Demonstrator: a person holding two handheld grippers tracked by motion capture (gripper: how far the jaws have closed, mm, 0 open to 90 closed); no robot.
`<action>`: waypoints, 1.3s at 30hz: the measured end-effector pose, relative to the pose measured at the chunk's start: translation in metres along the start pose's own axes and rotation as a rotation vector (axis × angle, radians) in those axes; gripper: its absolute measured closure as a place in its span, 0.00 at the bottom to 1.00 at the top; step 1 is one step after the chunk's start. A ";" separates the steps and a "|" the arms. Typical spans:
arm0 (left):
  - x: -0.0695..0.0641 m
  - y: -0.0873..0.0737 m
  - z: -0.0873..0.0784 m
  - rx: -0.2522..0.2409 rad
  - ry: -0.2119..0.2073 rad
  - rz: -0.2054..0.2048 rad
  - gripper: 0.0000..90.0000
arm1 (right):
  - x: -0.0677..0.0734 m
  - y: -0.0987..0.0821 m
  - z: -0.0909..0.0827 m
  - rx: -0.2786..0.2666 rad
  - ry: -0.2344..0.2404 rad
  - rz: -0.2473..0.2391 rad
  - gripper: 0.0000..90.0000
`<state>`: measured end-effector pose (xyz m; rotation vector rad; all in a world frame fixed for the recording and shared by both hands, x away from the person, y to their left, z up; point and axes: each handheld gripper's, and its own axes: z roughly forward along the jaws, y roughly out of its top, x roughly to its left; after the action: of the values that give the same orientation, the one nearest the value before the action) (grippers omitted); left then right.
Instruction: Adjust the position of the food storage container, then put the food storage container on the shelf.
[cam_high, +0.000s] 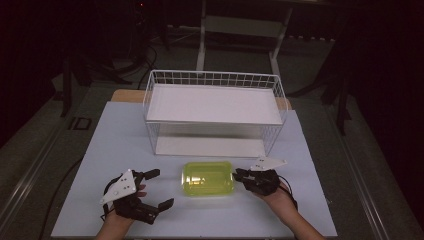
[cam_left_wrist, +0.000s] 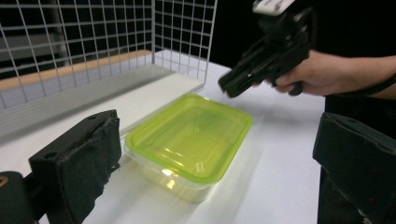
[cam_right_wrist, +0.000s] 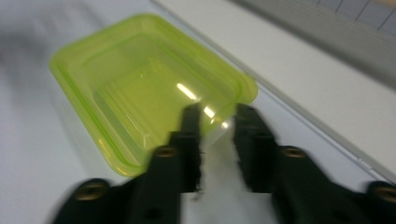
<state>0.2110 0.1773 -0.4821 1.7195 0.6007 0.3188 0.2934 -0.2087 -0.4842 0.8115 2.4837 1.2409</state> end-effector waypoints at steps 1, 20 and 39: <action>0.000 0.000 0.001 0.005 0.007 0.006 0.02 | 0.001 0.001 -0.002 -0.007 -0.001 -0.007 0.73; -0.006 0.008 0.014 0.067 -0.010 0.004 0.02 | 0.008 0.006 -0.021 -0.138 0.028 0.056 0.23; 0.030 0.015 0.072 0.230 0.043 -0.208 0.07 | 0.013 0.013 -0.007 -0.061 -0.118 0.086 0.13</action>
<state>0.2764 0.1327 -0.4880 1.8531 0.8680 0.1438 0.2842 -0.1996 -0.4689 0.9556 2.3286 1.2521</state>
